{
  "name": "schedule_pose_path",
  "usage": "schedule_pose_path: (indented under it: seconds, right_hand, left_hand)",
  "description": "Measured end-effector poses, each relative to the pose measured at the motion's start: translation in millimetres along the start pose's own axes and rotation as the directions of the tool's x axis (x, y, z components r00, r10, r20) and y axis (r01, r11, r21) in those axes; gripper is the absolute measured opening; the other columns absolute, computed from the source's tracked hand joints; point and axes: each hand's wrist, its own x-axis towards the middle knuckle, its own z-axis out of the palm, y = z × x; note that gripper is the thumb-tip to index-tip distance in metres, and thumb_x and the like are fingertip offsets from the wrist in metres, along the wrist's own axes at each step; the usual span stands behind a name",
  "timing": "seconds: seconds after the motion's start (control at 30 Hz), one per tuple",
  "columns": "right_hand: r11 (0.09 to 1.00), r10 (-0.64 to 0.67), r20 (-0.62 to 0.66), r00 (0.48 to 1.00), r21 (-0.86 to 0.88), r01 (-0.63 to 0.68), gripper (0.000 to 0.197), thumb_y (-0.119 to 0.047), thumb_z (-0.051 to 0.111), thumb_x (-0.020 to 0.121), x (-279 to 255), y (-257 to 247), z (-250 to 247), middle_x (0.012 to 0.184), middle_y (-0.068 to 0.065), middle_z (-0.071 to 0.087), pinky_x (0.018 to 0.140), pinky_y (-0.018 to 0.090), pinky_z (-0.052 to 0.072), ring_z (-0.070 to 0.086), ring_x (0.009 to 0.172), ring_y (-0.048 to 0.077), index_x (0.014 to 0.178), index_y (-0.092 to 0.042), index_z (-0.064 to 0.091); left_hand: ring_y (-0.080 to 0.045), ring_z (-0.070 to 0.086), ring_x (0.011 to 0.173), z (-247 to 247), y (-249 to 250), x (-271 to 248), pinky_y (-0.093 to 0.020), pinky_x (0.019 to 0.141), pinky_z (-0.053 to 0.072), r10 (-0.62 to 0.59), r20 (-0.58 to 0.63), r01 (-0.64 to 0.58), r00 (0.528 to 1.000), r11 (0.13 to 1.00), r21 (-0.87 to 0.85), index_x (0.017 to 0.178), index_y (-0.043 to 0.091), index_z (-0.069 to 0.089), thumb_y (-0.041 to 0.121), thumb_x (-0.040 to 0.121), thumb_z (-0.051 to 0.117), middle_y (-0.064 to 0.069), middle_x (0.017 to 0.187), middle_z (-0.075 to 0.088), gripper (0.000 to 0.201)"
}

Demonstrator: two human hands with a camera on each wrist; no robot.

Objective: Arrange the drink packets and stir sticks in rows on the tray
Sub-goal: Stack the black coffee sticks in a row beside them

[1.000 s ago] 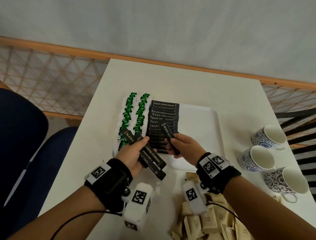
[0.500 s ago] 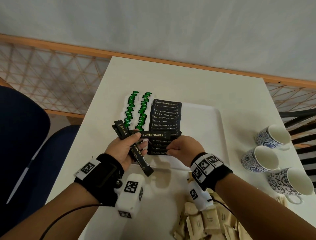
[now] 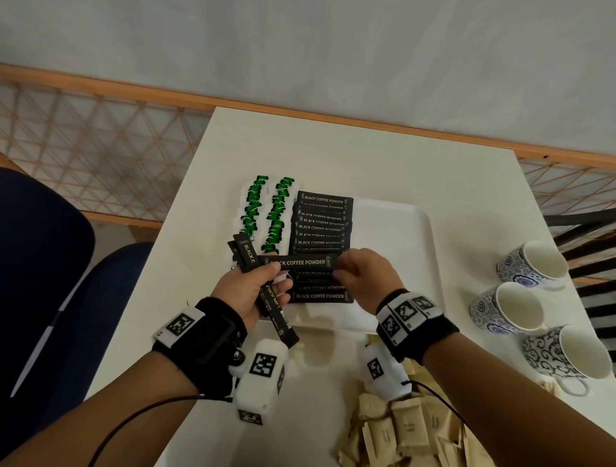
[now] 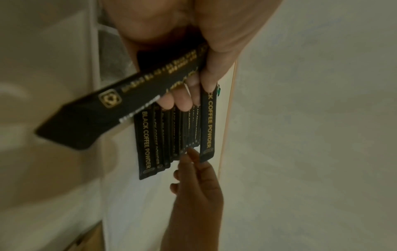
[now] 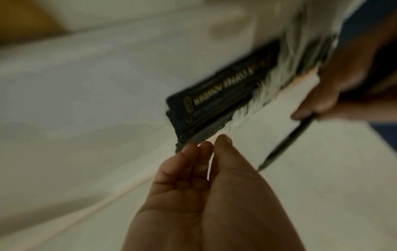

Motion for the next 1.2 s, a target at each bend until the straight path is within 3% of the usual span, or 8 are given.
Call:
schedule_pose_path:
  seconds: [0.1,0.2,0.33,0.47,0.67,0.8,1.0,1.2]
  right_hand:
    - [0.965,0.053,-0.073,0.996,0.259,-0.033,0.016,-0.018,0.055,0.093,0.1,-3.2,-12.5,0.091,-0.007,0.065,0.064,0.004,0.039,0.057,0.079,0.006,0.097,-0.025,0.069]
    - [0.932,0.019,0.030,0.999,0.360,-0.029,0.021,-0.034,0.056,0.093,-6.5,-16.5,-21.6,0.087,-0.004,0.070,0.068,0.011,0.049,0.064,0.080,0.013,0.097,-0.022,0.072]
    - [0.988,-0.094,0.146,0.985,0.138,0.074,0.016,-0.030,0.064,0.089,-13.4,-24.5,-17.3,0.088,-0.008,0.070,0.077,0.028,0.052,0.063,0.082,0.014,0.102,-0.031,0.073]
    - [0.989,-0.015,0.157,0.988,0.146,-0.009,0.011,-0.028,0.068,0.085,-14.0,-12.1,-15.2,0.072,-0.014,0.065,0.070,0.021,0.047,0.060,0.072,0.003,0.094,-0.031,0.074]
    - [0.998,0.062,0.253,0.966,-0.011,-0.061,0.007,-0.029,0.073,0.081,-17.7,-3.0,-7.4,0.075,-0.019,0.059,0.073,0.018,0.042,0.055,0.075,0.001,0.087,-0.031,0.074]
    - [0.995,0.069,0.294,0.953,-0.085,-0.046,0.007,-0.034,0.074,0.078,-14.1,-4.1,-1.0,0.073,-0.018,0.062,0.071,0.019,0.046,0.059,0.076,0.002,0.080,-0.036,0.068]
    - [0.989,0.027,0.220,0.975,-0.147,0.006,0.012,-0.037,0.074,0.076,-7.0,-4.2,3.9,0.070,-0.019,0.054,0.058,0.016,0.036,0.049,0.068,-0.002,0.077,-0.034,0.062]
    - [0.985,0.012,0.190,0.982,-0.170,0.021,0.018,-0.037,0.074,0.075,-5.5,-2.9,7.3,0.074,-0.017,0.053,0.060,0.019,0.039,0.051,0.072,0.004,0.073,-0.033,0.056]
  left_hand:
    - [-0.019,0.068,0.066,3.7,-3.9,-2.2,-0.032,0.059,0.058,-0.017,0.004,0.017,1.000,1.000,0.025,0.103,0.012,0.064,0.007,0.092,0.058,-0.011,0.093,0.069,0.013]
    - [-0.019,0.066,0.063,10.9,-7.8,-6.1,-0.029,0.055,0.055,-0.017,0.021,0.016,1.000,0.997,0.073,0.104,0.015,0.064,0.007,0.094,0.056,-0.012,0.097,0.070,0.015]
    - [-0.020,0.066,0.061,19.1,-9.3,-11.4,-0.027,0.050,0.053,-0.029,0.017,0.027,0.999,0.995,0.094,0.101,0.017,0.064,0.008,0.094,0.057,-0.011,0.086,0.071,0.014]
    - [-0.019,0.061,0.055,15.8,-3.6,-13.6,-0.031,0.055,0.054,-0.013,-0.065,0.020,0.998,0.995,0.101,0.107,0.013,0.060,0.021,0.095,0.057,-0.009,0.089,0.069,0.015]
    - [-0.011,0.037,0.039,7.4,9.0,-15.7,-0.022,0.042,0.037,-0.039,-0.132,0.053,0.990,0.994,0.097,0.090,0.015,0.059,0.040,0.094,0.054,0.001,0.062,0.048,0.026]
    - [-0.012,0.033,0.040,5.7,11.6,-14.3,-0.023,0.045,0.034,-0.097,-0.103,0.098,0.990,0.995,0.012,0.087,0.014,0.052,0.019,0.089,0.047,0.001,0.059,0.044,0.007]
    - [-0.016,0.044,0.056,4.3,11.5,-8.0,-0.035,0.057,0.047,-0.084,-0.129,0.079,0.988,0.996,-0.043,0.101,0.011,0.054,-0.003,0.086,0.034,-0.005,0.072,0.046,0.029]
    - [-0.020,0.061,0.079,9.3,7.1,-5.0,-0.039,0.080,0.050,0.007,-0.039,-0.008,0.999,0.999,-0.038,0.105,0.010,0.049,-0.011,0.093,0.040,-0.010,0.085,0.055,0.026]
